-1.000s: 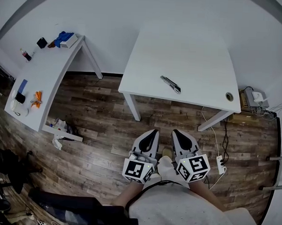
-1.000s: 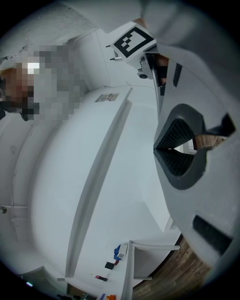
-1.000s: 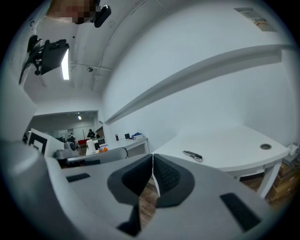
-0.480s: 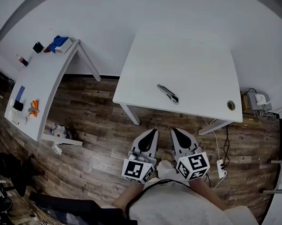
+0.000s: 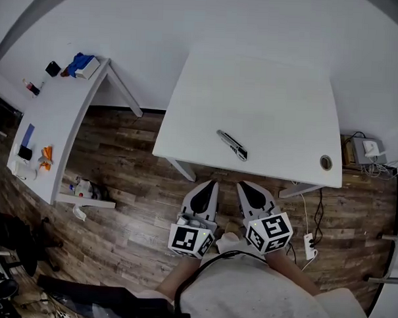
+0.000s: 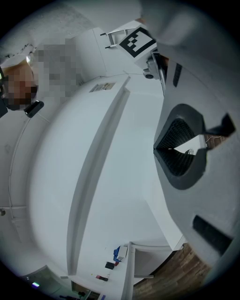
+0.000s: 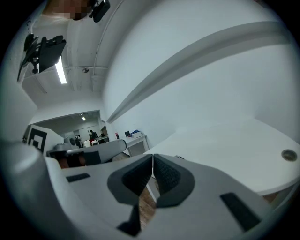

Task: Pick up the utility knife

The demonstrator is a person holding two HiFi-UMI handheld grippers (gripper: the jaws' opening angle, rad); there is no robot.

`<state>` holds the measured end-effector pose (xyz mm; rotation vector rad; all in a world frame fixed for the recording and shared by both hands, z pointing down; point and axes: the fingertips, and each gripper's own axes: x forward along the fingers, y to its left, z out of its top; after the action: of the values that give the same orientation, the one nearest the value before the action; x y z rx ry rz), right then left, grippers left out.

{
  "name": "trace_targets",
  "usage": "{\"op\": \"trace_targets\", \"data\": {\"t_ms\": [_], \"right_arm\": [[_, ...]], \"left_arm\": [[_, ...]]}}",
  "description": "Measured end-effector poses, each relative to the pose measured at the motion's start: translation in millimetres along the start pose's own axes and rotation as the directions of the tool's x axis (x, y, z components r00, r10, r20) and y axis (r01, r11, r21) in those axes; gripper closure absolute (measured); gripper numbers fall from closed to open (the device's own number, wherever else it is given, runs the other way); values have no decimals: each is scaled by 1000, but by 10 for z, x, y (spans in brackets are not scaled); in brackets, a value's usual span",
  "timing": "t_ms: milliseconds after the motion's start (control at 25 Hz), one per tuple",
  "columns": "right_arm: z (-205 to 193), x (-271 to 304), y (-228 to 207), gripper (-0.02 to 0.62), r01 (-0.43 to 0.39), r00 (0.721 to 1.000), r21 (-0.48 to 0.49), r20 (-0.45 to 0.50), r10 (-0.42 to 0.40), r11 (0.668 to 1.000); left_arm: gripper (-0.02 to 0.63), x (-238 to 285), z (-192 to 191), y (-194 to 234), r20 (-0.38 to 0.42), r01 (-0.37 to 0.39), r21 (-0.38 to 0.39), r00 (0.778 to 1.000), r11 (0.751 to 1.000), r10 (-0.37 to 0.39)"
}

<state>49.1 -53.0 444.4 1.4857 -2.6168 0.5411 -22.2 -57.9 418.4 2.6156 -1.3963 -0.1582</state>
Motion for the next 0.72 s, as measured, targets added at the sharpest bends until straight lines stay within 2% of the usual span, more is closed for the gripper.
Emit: {"op": "trace_targets", "data": {"t_ms": [240, 720], "right_arm": [[37, 92, -207, 588, -16, 1000, 11, -8, 16, 1000], [-92, 163, -348, 588, -43, 998, 31, -49, 45, 999]], "left_arm": [[598, 150, -29, 4, -8, -19, 13, 1000, 1000, 19], [598, 259, -222, 33, -60, -31, -4, 998, 1000, 31]]}}
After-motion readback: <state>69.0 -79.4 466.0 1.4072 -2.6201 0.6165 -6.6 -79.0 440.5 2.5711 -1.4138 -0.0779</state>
